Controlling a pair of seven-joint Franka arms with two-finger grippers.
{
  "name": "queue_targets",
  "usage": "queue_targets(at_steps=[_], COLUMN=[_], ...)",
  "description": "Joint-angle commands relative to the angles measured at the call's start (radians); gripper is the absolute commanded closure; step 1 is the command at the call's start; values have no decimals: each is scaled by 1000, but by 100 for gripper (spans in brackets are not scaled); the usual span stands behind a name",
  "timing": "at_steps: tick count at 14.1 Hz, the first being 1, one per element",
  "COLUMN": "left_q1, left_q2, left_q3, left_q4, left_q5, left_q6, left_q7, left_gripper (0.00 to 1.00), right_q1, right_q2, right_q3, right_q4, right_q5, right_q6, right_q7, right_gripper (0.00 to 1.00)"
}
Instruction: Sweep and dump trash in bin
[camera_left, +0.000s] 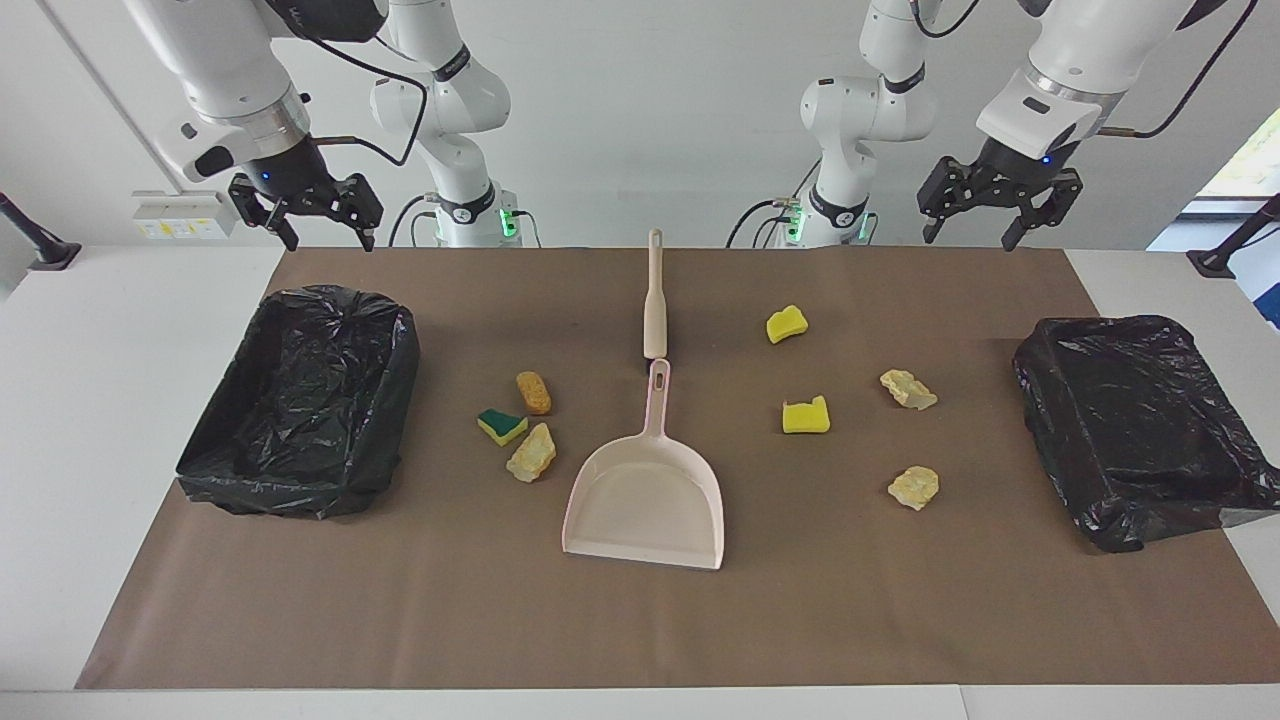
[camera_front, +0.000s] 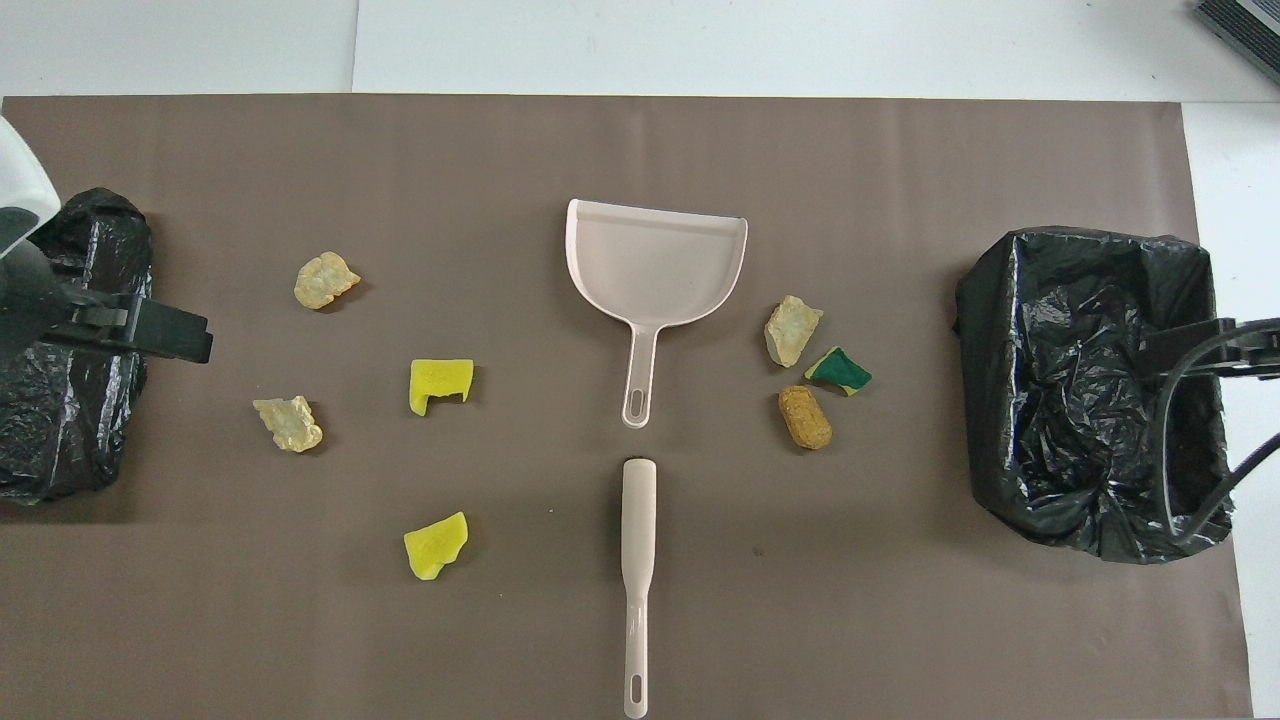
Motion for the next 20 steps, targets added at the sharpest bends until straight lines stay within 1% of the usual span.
queue_targets(at_steps=[1, 2, 3, 4, 6, 7, 8, 9, 11, 12, 14, 17, 20], left_q1=[9, 9, 9, 9, 3, 0, -4, -5, -8, -26, -86, -192, -299], left_q2=[-10, -16, -19, -24, -34, -41, -53, -64, -82, -91, -113, -182, -246], left_q3=[-4, -4, -4, -4, -4, -4, -6, -7, -17, -17, -18, -18, -18], left_q4=[-7, -13, -22, -28, -47, -62, -82, -108, -153, -180, -261, -445, -618], left_q5=[-7, -7, -9, -7, -9, -9, -9, -12, -13, -16, -16, -18, -19], left_q6=[-4, 1, 13, 19, 24, 27, 47, 77, 96, 104, 145, 280, 355], left_q7=[13, 13, 11, 9, 6, 6, 5, 3, 2, 0, -47, -125, -149], left_gripper=[0, 0, 0, 0, 0, 0, 0, 0, 0, 0, 0, 0, 0], right_q1=[-1, 0, 41, 87, 169, 199, 235, 265, 308, 324, 368, 414, 434], right_q2=[-61, -56, -43, -20, 92, 143, 186, 238, 324, 362, 414, 485, 554], right_q3=[3, 3, 7, 9, 9, 10, 10, 9, 10, 10, 12, 18, 49], right_q4=[-104, -122, -157, -164, -136, -124, -105, -58, 22, 54, 80, 114, 142], right_q5=[17, 24, 25, 25, 27, 28, 43, 78, 132, 136, 146, 217, 225], right_q6=[29, 63, 142, 211, 288, 336, 371, 385, 391, 397, 439, 476, 480], right_q7=[-19, -11, 14, 89, 275, 339, 379, 427, 533, 576, 657, 708, 751], right_gripper=[0, 0, 0, 0, 0, 0, 0, 0, 0, 0, 0, 0, 0])
